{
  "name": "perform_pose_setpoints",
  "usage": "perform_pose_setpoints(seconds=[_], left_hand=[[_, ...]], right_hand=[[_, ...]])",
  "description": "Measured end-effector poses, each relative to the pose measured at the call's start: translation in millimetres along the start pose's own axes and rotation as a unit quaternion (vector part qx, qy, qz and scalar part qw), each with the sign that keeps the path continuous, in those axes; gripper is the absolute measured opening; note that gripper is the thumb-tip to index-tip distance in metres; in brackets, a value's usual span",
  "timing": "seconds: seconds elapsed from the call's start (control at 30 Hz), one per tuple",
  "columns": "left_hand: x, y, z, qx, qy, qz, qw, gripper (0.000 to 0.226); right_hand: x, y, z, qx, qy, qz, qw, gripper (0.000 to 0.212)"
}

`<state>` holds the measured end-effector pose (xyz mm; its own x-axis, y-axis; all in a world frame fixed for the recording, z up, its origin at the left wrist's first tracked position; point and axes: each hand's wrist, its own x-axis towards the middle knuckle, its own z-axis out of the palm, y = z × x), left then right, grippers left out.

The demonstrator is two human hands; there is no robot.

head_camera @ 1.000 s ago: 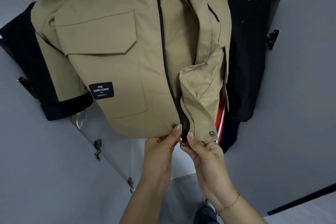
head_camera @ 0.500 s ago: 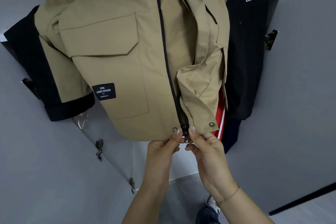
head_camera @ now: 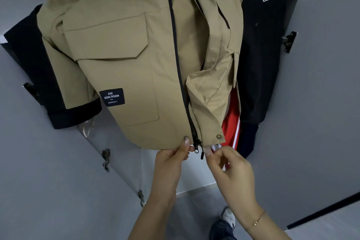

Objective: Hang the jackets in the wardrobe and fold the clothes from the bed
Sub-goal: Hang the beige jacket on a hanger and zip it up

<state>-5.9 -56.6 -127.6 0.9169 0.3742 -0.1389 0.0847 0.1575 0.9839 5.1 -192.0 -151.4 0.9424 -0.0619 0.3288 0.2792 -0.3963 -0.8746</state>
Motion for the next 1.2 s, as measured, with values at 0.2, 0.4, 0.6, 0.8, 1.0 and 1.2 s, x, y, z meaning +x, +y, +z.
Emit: perform_pose_setpoints(seconds=[0.2,0.4,0.6,0.8,1.0,1.2], left_hand=[[3,-2,-1,0.018,-0.012,0.025,0.999,0.022],[11,-2,-14,0.057,-0.021,0.025,0.998,0.019],[12,1,-22,0.047,-0.057,0.006,0.997,0.02],[8,2,-23,0.026,-0.077,-0.006,0.997,0.019],[11,2,-32,0.044,-0.056,-0.009,0.997,0.02],[11,-7,-29,0.073,-0.026,0.007,0.997,0.019]], right_hand=[[15,-5,6,-0.048,-0.041,-0.105,0.992,0.013],[33,-6,12,-0.009,-0.154,0.003,0.988,0.013],[34,-9,13,0.015,-0.258,0.072,0.963,0.009],[31,-5,16,-0.105,-0.186,-0.111,0.971,0.015],[41,-6,6,0.099,-0.322,0.02,0.941,0.021],[64,-19,3,0.233,-0.347,0.195,0.887,0.029]])
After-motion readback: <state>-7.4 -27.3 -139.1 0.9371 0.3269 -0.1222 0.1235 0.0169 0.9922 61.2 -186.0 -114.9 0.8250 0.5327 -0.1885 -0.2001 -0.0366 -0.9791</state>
